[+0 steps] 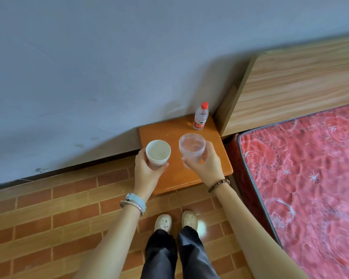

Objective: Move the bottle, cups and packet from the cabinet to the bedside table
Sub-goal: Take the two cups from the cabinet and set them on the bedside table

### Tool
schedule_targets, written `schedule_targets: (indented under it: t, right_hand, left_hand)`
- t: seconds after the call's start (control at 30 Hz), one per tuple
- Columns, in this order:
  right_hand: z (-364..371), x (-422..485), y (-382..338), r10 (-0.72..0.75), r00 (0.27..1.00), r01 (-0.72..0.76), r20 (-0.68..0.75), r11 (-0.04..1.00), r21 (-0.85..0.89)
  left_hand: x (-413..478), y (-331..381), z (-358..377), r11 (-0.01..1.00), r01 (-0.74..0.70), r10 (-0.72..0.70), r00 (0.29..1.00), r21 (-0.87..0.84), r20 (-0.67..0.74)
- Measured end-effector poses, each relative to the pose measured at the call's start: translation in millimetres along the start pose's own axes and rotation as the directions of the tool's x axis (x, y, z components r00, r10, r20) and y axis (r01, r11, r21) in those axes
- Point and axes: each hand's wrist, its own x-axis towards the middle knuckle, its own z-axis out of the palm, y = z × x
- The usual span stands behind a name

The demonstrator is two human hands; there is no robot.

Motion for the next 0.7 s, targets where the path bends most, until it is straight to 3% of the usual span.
schedule_targets:
  t: [0.33, 0.7]
  right_hand:
    - [6, 90, 72, 0.021, 0.997, -0.017, 0.076, 0.998, -0.058]
    - [86, 149, 221, 0.042, 0.998, -0.037, 0.042, 0.994, -0.106]
  left_hand:
    - [63, -51, 64, 0.997, 0.064, -0.067, 0.995, -0.037, -0.079]
    - [138, -184, 125, 0.996, 0.079, -0.081, 0.994, -0.028, -0.072]
